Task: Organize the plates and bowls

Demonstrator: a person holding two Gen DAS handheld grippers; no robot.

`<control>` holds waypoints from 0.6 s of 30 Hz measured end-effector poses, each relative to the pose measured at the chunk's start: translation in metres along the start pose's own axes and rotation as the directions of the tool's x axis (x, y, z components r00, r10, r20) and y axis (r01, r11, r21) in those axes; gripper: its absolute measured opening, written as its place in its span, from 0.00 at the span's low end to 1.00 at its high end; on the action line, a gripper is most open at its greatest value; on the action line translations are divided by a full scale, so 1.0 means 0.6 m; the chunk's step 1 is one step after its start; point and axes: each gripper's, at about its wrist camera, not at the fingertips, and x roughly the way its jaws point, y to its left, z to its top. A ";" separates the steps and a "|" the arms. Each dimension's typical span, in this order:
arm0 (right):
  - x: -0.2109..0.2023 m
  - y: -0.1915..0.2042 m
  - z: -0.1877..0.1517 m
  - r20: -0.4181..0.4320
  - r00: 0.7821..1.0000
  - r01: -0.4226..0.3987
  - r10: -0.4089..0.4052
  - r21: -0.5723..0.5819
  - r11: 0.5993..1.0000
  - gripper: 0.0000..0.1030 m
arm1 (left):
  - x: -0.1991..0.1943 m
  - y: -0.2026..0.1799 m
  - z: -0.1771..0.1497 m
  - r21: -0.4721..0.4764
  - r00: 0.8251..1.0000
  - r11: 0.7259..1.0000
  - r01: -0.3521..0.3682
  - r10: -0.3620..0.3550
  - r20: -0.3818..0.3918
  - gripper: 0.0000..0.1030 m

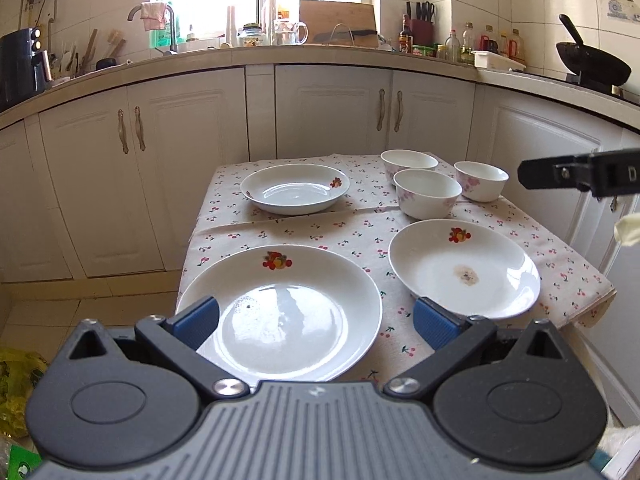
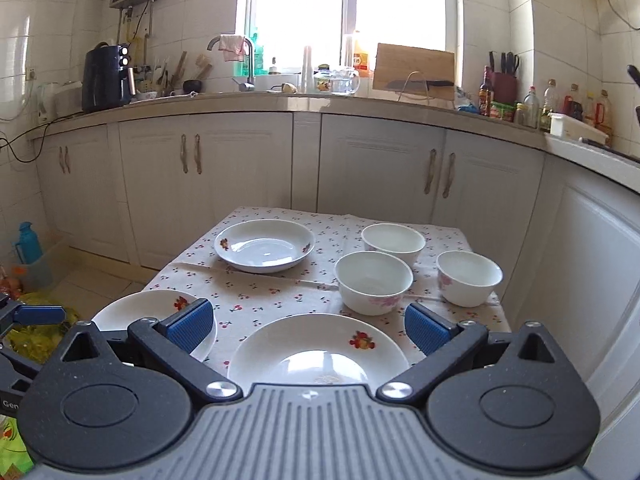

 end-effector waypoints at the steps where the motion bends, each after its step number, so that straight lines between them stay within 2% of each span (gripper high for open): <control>1: 0.007 0.001 0.001 -0.009 1.000 -0.015 0.015 0.005 1.000 1.00 | 0.002 0.007 -0.005 0.003 1.000 1.000 0.003 -0.003 -0.007 0.99; 4: 0.030 0.007 0.001 -0.033 0.998 -0.044 0.044 0.009 0.999 1.00 | 0.009 0.030 -0.022 -0.008 0.999 1.000 0.005 -0.005 -0.044 0.99; 11: 0.077 0.031 -0.001 -0.090 0.995 -0.049 0.045 -0.042 0.998 1.00 | 0.042 0.076 -0.063 -0.033 0.988 0.999 0.028 -0.032 -0.149 0.99; 18: 0.120 0.047 0.006 -0.150 0.987 -0.065 0.058 -0.047 0.997 1.00 | 0.078 0.093 -0.073 -0.015 0.978 0.997 0.077 -0.079 -0.193 0.99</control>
